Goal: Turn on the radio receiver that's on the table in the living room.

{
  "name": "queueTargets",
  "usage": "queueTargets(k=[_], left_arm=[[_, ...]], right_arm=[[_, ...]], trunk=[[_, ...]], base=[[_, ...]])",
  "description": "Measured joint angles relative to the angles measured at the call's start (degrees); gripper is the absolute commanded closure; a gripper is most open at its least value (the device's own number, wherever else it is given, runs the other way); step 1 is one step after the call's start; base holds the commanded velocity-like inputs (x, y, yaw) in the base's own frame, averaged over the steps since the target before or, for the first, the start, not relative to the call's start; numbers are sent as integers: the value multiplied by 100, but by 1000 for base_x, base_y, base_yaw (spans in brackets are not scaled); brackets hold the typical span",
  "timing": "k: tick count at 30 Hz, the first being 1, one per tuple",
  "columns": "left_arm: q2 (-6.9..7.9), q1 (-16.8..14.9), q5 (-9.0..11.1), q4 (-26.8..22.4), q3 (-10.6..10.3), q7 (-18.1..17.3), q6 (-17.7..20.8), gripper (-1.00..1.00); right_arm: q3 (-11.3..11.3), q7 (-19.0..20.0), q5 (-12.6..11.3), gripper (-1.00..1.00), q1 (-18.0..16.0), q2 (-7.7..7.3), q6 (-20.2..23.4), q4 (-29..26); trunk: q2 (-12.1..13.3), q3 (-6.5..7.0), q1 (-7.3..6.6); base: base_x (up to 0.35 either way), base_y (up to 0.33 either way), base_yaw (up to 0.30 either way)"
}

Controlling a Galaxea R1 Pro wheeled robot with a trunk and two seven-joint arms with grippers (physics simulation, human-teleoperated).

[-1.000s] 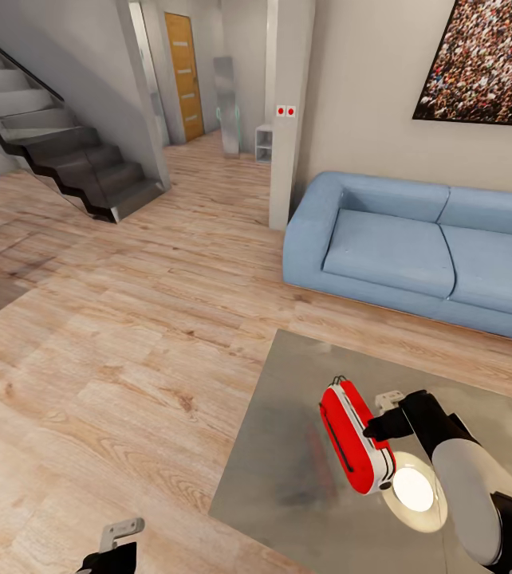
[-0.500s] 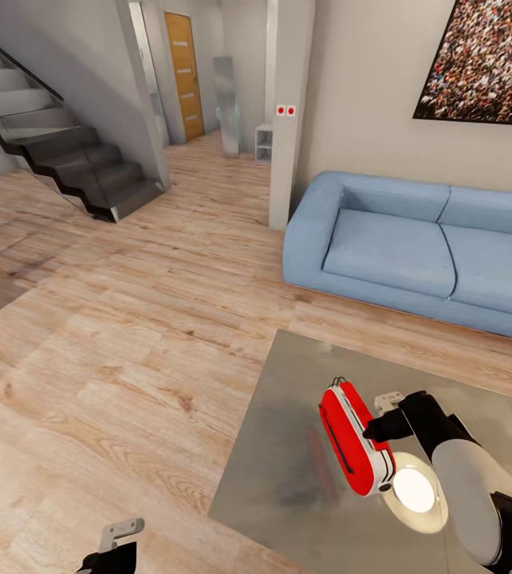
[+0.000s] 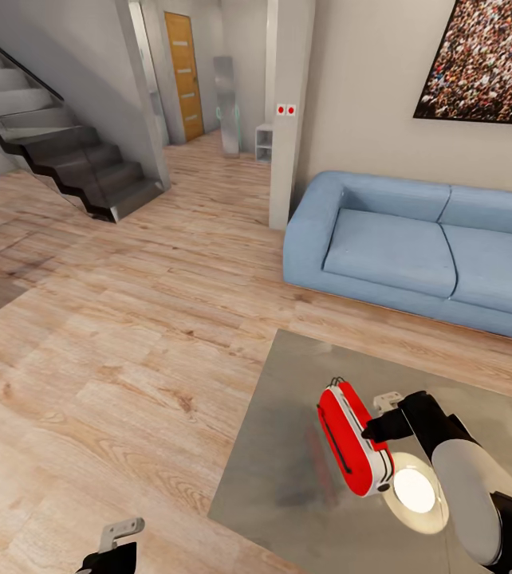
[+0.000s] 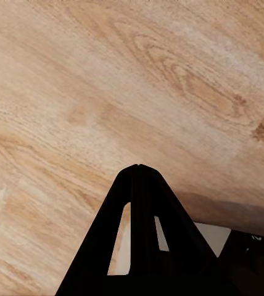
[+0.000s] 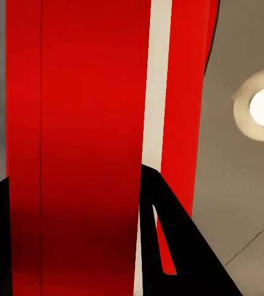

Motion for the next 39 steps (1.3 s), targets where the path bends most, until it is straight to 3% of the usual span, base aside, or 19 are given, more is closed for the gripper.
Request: queueTargets(k=[13, 20, 35, 39], left_arm=[[0, -4, 1, 0, 0, 0, 0, 100], [0, -1, 0, 0, 0, 0, 0, 100], [4, -2, -3, 0, 0, 1, 0, 100], [5, 0, -1, 0, 0, 7, 0, 100]], right_arm=[[-13, 6, -20, 100, 3, 26, -65, 9], [-36, 1, -54, 100, 1, 27, -602, 64], [-43, -8, -208, 100, 2, 26, -697, 143], [-48, -8, -206, 100, 0, 26, -703, 149]], trunk=[[0, 0, 0], [0, 0, 0], [0, 0, 0], [-159, -71, 87]], base=[[0, 0, 0], [0, 0, 0], [0, 0, 0], [0, 0, 0]])
